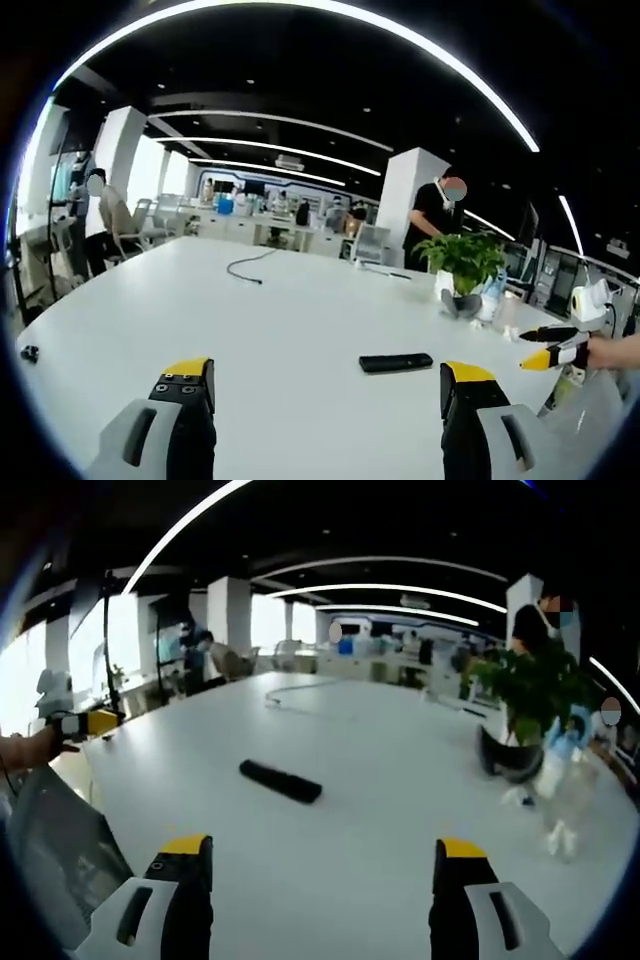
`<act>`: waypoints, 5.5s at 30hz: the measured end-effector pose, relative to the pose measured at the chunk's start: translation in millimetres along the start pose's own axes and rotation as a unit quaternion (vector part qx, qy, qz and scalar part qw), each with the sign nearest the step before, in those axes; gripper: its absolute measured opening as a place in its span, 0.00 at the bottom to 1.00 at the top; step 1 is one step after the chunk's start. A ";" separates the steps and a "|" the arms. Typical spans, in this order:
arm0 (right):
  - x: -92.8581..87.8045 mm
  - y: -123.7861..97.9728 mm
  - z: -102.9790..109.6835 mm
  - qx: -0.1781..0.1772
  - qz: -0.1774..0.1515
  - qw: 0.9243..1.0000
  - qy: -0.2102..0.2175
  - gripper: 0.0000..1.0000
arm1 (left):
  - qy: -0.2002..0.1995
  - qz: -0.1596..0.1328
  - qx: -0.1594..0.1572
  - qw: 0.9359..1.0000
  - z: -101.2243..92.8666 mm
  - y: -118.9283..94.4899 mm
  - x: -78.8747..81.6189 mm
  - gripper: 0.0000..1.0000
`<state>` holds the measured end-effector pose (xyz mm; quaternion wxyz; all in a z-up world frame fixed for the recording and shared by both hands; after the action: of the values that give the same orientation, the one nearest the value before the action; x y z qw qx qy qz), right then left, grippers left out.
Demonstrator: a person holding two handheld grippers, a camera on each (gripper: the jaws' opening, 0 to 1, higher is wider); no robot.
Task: Press the specified remote control buttons in sequence, fully releasing each button before pressing the next.
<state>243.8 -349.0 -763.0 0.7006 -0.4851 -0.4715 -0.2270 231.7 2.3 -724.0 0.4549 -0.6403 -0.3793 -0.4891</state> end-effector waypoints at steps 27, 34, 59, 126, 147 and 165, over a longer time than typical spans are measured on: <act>15.4 -8.2 -1.6 -0.003 -0.039 0.999 0.021 0.84 | -0.011 0.023 -0.035 0.999 -14.1 5.6 -5.2 0.96; 16.3 -9.3 -1.2 -0.010 -0.038 0.999 0.011 0.84 | -0.011 0.031 -0.032 0.999 -13.0 7.7 -7.6 0.99; 29.2 -21.5 8.3 -0.025 -0.074 0.997 0.024 0.83 | 0.081 0.160 -0.136 0.974 -50.7 25.1 -41.5 1.00; 18.9 -23.0 -0.8 -0.015 -0.064 0.997 0.047 0.74 | 0.139 0.255 -0.221 0.931 -88.7 96.9 -66.0 0.97; 16.0 -22.1 -1.2 -0.011 -0.058 0.997 0.051 0.70 | 0.127 0.265 -0.240 0.925 -98.9 114.6 -70.3 0.96; 13.8 -19.7 3.0 0.000 -0.051 0.998 0.047 0.68 | 0.126 0.267 -0.248 0.923 -101.4 126.8 -71.0 0.96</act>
<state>233.4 -352.7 -741.4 0.7095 -0.4492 -0.4625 -0.2845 304.5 -135.1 -808.8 0.4396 -0.7434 -0.0004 -0.5041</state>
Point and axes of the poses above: the point that each gripper's makers call its tool centre point, and the gripper's own axes: y roughly forward along the fingers, z roughly to its left, x roughly out of its top, the point moved 1 cm from there along -y, roughly backward along the fingers, and after that the axes turned 6 degrees about y, right-handed, at the moved point
